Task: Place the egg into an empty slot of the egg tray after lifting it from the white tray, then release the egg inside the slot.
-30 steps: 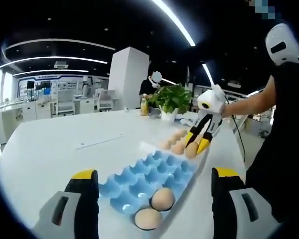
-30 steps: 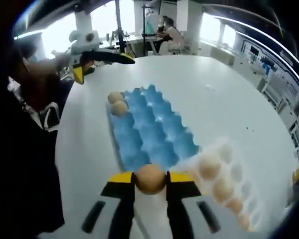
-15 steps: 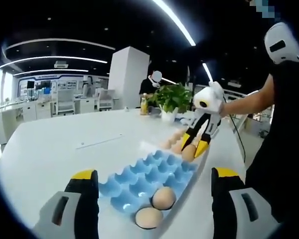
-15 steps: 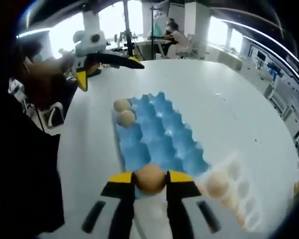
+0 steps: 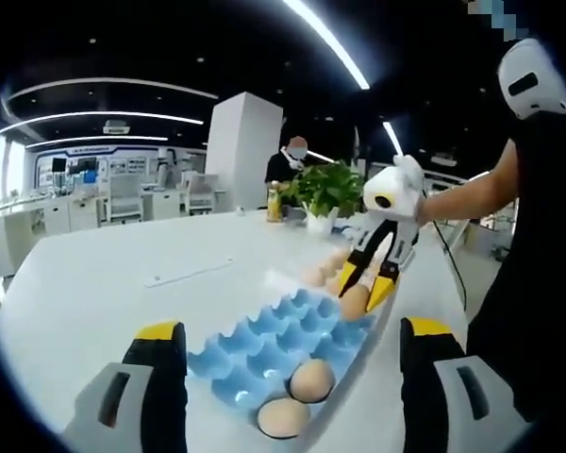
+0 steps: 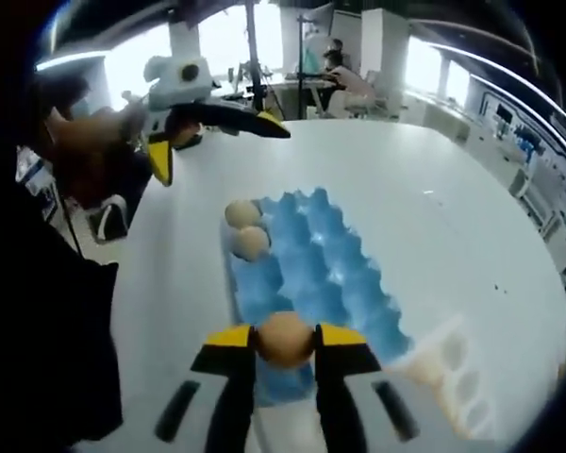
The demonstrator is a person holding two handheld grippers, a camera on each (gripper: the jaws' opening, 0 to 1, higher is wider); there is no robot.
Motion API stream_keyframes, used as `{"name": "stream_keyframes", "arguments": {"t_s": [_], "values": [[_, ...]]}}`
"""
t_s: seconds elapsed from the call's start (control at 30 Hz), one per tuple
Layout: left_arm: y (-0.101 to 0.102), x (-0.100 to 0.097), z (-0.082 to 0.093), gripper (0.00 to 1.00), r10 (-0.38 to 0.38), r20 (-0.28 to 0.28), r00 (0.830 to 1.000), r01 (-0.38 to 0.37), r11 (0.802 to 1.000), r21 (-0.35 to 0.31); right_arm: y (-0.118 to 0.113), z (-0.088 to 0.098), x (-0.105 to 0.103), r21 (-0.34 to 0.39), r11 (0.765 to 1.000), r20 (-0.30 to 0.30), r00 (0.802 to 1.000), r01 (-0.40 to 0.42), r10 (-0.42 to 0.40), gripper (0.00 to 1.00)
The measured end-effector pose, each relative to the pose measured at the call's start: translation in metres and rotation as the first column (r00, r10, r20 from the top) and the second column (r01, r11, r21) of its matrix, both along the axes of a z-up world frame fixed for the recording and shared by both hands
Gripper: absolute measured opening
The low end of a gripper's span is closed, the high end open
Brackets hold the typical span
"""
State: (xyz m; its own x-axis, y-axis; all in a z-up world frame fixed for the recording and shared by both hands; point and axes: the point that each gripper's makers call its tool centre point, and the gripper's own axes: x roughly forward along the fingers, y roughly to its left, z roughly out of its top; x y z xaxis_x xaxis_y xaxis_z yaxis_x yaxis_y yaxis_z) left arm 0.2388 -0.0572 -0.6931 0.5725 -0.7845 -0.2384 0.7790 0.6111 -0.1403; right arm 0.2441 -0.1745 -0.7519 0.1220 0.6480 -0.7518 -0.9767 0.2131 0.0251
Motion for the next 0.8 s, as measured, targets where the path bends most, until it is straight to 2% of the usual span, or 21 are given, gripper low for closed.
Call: {"name": "stream_keyframes", "arguments": {"t_s": [0.1,0.17,0.27,0.8], "values": [[-0.001,-0.001,-0.002,0.94,-0.007,-0.006,1.000,0.007,1.000,0.007,0.008,0.001,-0.002,0.010,1.000,0.000,1.000,-0.016,0.016,0.23],[0.000,0.002,-0.001,0.99,0.008,0.014,1.000,-0.008,1.000,0.007,0.013,0.002,-0.003,0.013,1.000,-0.002,1.000,-0.027,0.027,0.23],[-0.001,-0.001,0.001,0.94,-0.005,0.009,1.000,0.005,1.000,-0.008,0.016,0.002,-0.004,0.016,0.999,-0.002,0.999,-0.035,0.035,0.23],[-0.002,-0.004,-0.004,0.96,-0.008,-0.009,1.000,0.008,1.000,-0.003,0.037,-0.002,-0.008,0.026,0.997,-0.015,0.997,-0.073,0.073,0.23]]}}
